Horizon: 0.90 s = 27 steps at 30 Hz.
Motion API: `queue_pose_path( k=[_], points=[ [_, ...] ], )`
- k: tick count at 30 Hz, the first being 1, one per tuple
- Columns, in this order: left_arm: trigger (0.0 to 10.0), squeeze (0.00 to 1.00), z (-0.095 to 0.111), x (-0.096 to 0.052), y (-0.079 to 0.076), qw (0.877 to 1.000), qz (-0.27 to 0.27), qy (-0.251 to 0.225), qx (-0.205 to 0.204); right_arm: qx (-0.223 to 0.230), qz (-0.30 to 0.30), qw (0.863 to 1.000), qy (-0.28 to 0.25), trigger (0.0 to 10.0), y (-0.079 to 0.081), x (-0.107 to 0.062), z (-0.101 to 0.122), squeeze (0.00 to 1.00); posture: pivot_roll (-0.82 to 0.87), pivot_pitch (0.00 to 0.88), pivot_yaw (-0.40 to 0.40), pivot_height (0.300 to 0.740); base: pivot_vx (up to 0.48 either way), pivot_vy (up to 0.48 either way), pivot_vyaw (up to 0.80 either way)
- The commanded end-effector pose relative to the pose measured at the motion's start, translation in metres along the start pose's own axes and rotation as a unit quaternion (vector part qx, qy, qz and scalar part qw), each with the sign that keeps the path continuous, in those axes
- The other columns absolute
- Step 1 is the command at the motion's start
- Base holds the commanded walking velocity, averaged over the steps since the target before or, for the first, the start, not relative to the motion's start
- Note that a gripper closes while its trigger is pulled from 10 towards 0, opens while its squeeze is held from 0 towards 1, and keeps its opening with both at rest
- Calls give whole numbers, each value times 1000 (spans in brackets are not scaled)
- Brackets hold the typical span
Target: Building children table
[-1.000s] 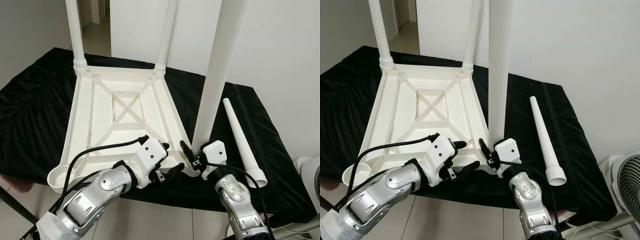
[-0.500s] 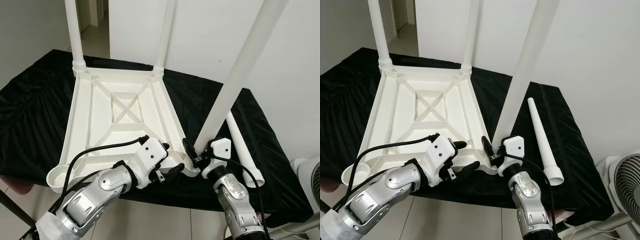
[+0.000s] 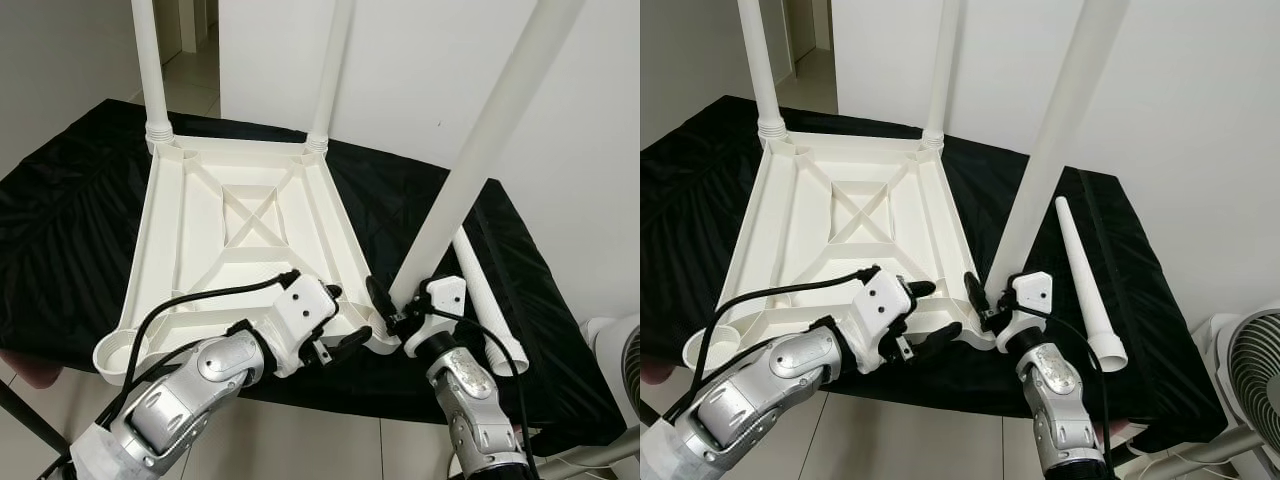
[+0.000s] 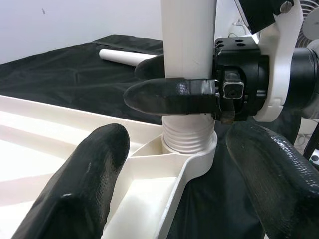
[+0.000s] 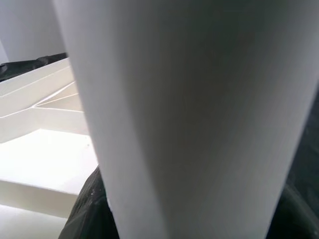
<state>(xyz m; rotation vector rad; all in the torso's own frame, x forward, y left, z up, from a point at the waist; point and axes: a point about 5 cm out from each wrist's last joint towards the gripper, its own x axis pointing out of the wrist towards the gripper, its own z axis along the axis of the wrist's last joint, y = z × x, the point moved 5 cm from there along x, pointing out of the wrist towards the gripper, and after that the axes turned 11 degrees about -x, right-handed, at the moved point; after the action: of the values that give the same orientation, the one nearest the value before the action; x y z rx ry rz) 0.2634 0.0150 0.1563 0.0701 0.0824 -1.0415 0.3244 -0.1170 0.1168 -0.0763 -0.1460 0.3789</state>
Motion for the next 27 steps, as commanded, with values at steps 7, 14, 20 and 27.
queue_pose_path(
  k=[7,14,20,27],
  points=[
    [10000,0,1,-1,-18,997,-82,13,7,90,-37,992,76,10000,-3,-13,-40,0,9,39,-104,740,0,0,0],
    [10000,0,1,-1,-19,996,-82,13,6,112,-51,988,89,10000,-5,-12,-43,0,11,40,-106,740,0,0,0],
    [10000,0,2,0,-18,997,-81,13,6,127,-58,986,86,10000,-6,-10,-41,0,11,38,-109,740,0,0,0],
    [10000,0,1,0,-18,997,-81,13,4,91,-43,992,79,10000,-4,-10,-37,0,11,36,-111,740,0,0,0]
  ],
)
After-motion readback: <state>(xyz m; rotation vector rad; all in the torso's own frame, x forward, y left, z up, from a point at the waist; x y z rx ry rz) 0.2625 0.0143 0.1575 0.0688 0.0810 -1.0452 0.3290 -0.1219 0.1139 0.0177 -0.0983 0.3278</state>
